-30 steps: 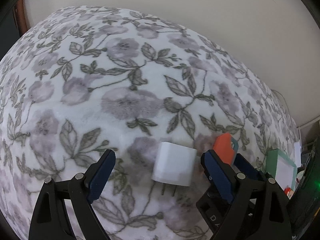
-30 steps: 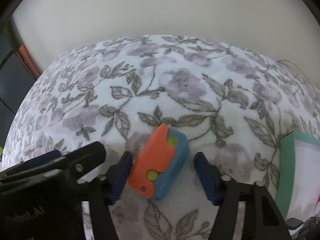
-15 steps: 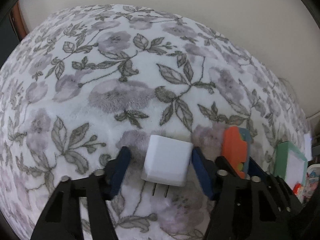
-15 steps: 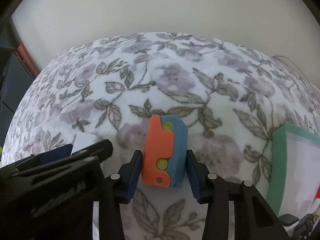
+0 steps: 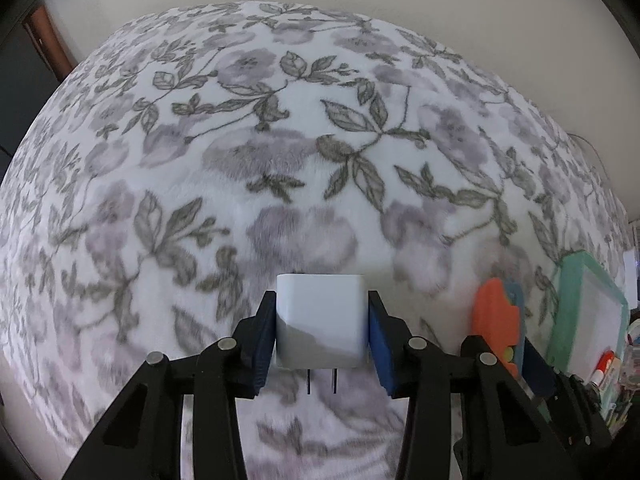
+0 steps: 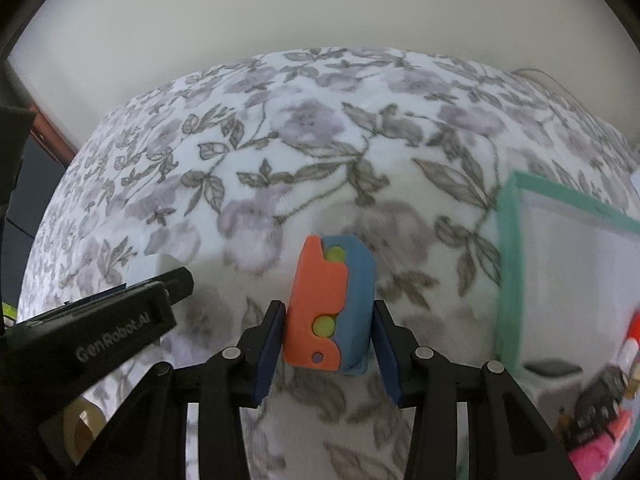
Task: Organize rigid objects
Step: 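Carry the white plug and toy knife over the tray with both grippers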
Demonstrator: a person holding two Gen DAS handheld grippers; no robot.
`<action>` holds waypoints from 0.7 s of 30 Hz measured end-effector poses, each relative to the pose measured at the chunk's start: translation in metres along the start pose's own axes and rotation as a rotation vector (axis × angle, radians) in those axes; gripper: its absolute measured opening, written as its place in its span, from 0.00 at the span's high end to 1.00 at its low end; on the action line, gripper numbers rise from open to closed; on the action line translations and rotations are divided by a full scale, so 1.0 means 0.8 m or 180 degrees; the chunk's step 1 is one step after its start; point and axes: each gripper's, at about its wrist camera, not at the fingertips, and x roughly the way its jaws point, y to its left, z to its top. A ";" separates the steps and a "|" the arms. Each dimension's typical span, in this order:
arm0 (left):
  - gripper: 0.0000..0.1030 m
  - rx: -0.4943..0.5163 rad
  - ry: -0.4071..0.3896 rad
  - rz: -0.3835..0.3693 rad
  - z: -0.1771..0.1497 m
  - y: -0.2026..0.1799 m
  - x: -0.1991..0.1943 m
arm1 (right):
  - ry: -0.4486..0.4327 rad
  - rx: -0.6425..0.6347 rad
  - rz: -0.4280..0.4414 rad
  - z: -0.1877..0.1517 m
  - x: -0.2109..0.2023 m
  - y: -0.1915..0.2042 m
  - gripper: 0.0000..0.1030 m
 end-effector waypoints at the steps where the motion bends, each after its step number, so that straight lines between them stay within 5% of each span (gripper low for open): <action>1: 0.57 -0.0003 -0.0015 -0.0014 -0.003 -0.002 -0.010 | 0.0003 0.0038 0.0031 -0.002 -0.007 -0.003 0.56; 6: 0.57 0.0002 -0.0084 -0.0047 -0.018 -0.013 -0.050 | -0.0025 0.0159 0.0154 -0.016 -0.044 -0.016 0.61; 9: 0.57 0.0025 -0.0147 -0.0083 -0.028 -0.028 -0.079 | -0.0029 0.0248 0.0249 -0.027 -0.063 -0.025 0.78; 21: 0.57 -0.0014 -0.0218 -0.0190 -0.078 -0.052 -0.138 | -0.0046 0.0546 0.0499 -0.073 -0.110 -0.061 0.78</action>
